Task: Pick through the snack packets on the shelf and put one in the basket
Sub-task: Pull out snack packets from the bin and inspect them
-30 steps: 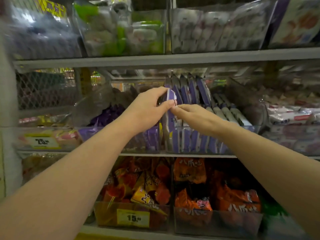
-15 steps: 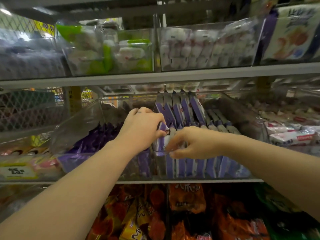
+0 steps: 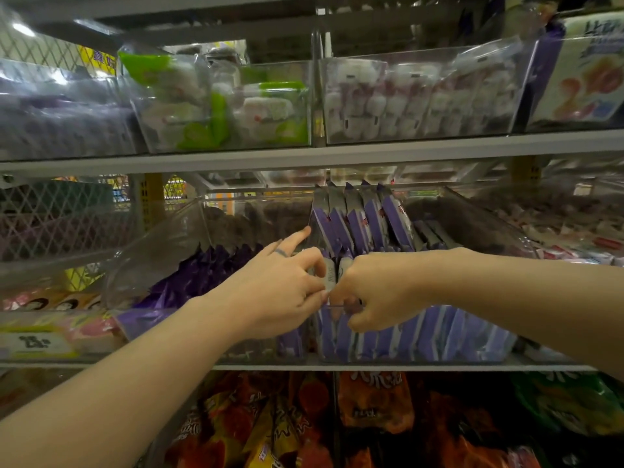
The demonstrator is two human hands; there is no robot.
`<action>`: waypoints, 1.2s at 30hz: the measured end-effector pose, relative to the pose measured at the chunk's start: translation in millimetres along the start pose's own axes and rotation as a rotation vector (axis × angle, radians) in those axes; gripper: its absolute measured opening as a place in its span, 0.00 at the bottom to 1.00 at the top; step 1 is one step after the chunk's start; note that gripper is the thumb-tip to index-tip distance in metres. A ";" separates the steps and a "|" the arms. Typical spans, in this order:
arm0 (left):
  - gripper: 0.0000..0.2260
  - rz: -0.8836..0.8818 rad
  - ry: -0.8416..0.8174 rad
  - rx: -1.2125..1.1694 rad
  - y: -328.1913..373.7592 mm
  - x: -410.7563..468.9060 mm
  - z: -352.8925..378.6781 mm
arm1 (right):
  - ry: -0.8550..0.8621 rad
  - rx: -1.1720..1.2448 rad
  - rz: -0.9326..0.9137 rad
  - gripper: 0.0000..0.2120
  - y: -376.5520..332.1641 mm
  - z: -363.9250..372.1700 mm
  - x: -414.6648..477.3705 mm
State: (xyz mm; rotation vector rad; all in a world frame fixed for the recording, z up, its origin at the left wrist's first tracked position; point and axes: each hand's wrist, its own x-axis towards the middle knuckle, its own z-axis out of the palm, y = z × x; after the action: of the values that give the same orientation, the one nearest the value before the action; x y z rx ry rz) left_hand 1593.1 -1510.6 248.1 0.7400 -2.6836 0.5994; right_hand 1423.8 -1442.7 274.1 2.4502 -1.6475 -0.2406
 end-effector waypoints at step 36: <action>0.16 -0.494 0.908 -1.052 101.4 -11.9 22.1 | 1.594 0.903 0.235 0.10 -51.0 88.9 -79.2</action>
State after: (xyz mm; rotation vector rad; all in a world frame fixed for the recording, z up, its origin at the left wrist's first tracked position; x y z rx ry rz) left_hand 1544.4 -1436.6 192.7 0.5508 -1.5160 -0.4955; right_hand 1419.4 -1355.5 178.4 1.5501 -1.1307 2.1703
